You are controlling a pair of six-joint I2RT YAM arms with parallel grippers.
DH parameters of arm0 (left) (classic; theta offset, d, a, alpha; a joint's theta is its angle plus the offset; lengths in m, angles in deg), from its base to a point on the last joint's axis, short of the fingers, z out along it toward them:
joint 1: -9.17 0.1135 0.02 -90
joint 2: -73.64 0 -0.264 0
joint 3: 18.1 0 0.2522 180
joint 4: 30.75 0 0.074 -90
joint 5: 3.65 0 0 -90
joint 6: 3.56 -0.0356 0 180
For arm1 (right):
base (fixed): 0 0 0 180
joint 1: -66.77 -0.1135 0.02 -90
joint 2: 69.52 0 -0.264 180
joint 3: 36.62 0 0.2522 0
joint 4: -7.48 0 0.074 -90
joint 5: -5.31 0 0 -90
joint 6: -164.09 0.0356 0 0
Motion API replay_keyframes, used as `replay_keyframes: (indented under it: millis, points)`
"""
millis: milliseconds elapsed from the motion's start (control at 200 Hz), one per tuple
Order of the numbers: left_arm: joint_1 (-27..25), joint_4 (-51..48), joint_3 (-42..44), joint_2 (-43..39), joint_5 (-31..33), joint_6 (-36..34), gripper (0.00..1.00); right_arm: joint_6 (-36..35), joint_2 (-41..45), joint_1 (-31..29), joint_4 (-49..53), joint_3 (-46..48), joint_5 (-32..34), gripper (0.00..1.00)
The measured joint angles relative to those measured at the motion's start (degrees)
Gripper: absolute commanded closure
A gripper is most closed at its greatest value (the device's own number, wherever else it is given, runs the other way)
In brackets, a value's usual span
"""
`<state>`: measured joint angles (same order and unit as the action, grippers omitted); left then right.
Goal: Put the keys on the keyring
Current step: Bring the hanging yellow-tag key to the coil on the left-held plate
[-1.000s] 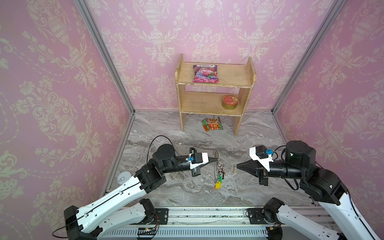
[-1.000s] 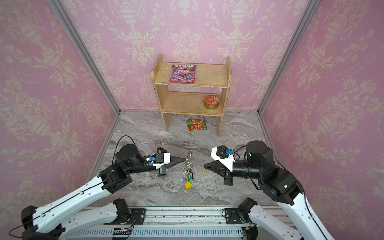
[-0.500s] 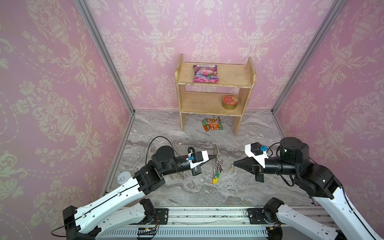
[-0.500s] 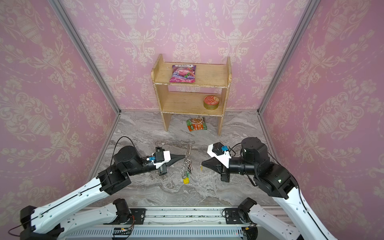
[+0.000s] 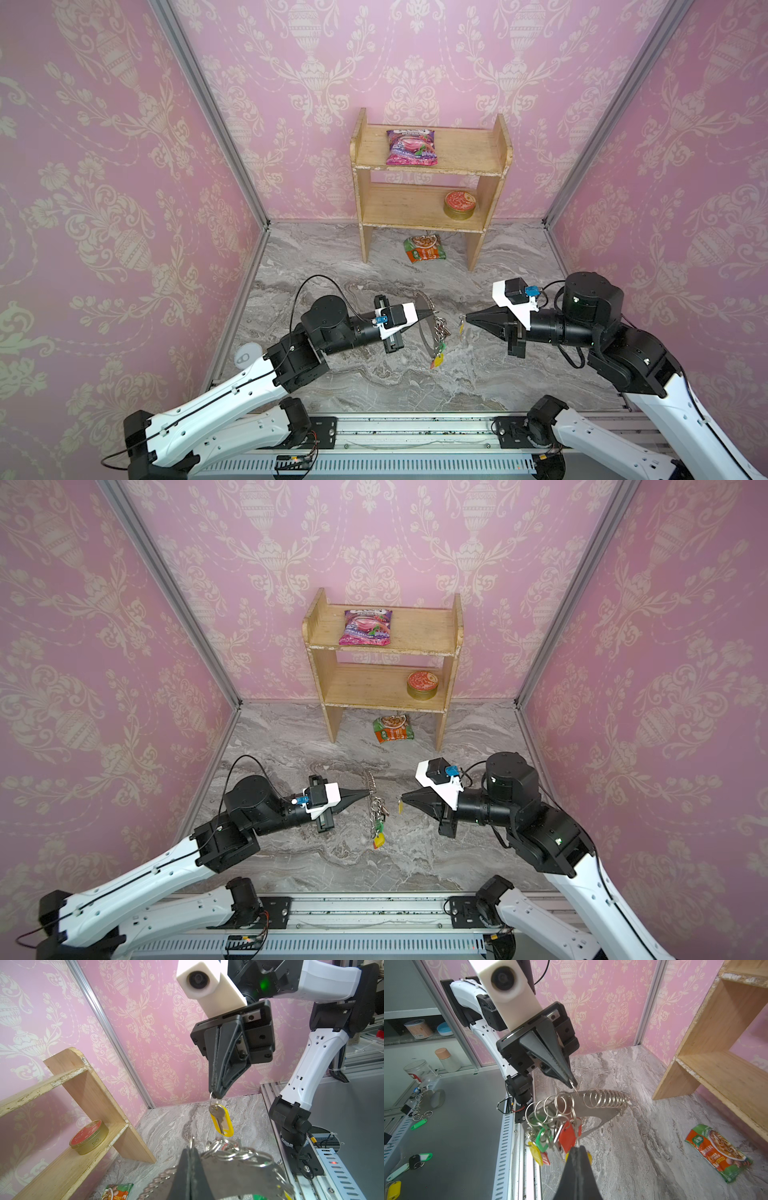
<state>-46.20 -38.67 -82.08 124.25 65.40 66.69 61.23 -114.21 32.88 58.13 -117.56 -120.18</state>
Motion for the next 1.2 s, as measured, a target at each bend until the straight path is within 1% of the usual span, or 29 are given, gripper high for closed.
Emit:
replay_keyframes:
  millis: [135, 200, 295, 420, 545, 676, 826, 1201]
  points:
    - [0.0, 0.7, 1.4, -0.5, -4.7, -2.8, 1.0, 0.2, 0.4, -2.0, -0.9, 1.2, 2.2, 1.0]
    - [0.0, 0.8, 2.2, -0.7, -6.7, -3.7, 1.0, -0.1, 0.3, -4.5, -1.0, 1.2, 4.2, 1.0]
    - [0.0, 0.9, 2.6, -0.7, -8.6, -4.2, 1.0, -1.6, 0.3, -9.6, -1.3, 1.4, 8.0, 1.0]
    - [0.0, 1.6, 2.6, -0.6, -9.4, -4.4, 1.0, -3.8, 0.4, -15.5, -1.5, 1.9, 14.1, 1.0]
    - [0.0, 2.7, 2.6, -0.4, -9.4, -4.4, 1.0, -5.3, 0.7, -18.9, -1.5, 2.7, 19.4, 1.0]
    - [0.0, 3.7, 2.9, 0.1, -9.3, -4.4, 1.0, -5.9, 1.1, -20.5, -1.8, 3.4, 23.4, 1.0]
    - [0.0, 4.9, 3.5, 0.6, -8.3, -4.0, 1.0, -6.6, 1.3, -21.0, -2.5, 3.7, 25.9, 1.0]
    - [0.0, 7.8, 4.7, 0.8, -5.6, -3.0, 1.0, -6.6, 2.2, -21.8, -3.7, 4.0, 27.0, 1.0]
